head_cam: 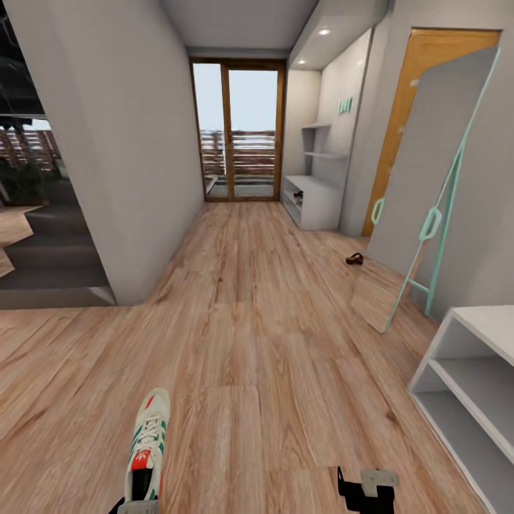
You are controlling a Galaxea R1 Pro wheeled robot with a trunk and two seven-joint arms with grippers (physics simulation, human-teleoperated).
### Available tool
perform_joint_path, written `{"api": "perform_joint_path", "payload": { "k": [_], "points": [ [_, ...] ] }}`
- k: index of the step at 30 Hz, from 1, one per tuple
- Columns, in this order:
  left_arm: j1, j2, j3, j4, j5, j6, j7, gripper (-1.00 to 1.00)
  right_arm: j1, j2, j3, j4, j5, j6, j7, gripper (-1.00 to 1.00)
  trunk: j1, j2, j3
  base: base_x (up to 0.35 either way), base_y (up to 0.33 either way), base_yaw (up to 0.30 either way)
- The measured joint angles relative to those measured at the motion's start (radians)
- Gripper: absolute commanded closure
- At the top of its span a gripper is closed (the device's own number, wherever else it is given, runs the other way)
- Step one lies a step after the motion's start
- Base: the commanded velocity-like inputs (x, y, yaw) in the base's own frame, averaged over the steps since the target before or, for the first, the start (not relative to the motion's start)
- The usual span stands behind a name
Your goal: Pick up the two gym shoes and the two sandals from the corridor floor and place them onto the hallstand (shoe rack) in the corridor, making sure they are on the rack and not on the floor. Arrange them so the two gym shoes are next to each other and the two sandals are next to each other.
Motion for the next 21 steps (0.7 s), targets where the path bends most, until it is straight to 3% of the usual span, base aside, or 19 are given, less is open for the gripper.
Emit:
{"api": "perform_joint_path", "payload": {
  "k": [16, 21],
  "points": [
    [0.000, 0.000, 0.000, 0.000, 0.000, 0.000, 0.000, 1.00, 0.000, 0.000, 0.000, 0.000, 0.000, 0.000, 0.000, -1.00, 0.000, 0.000, 0.000, 0.336, 0.000, 0.000],
    [0.000, 0.000, 0.000, 0.000, 0.000, 0.000, 0.000, 1.00, 0.000, 0.001, 0.000, 0.000, 0.000, 0.000, 0.000, -1.00, 0.000, 0.000, 0.000, 0.336, 0.000, 0.132]
  ]
}}
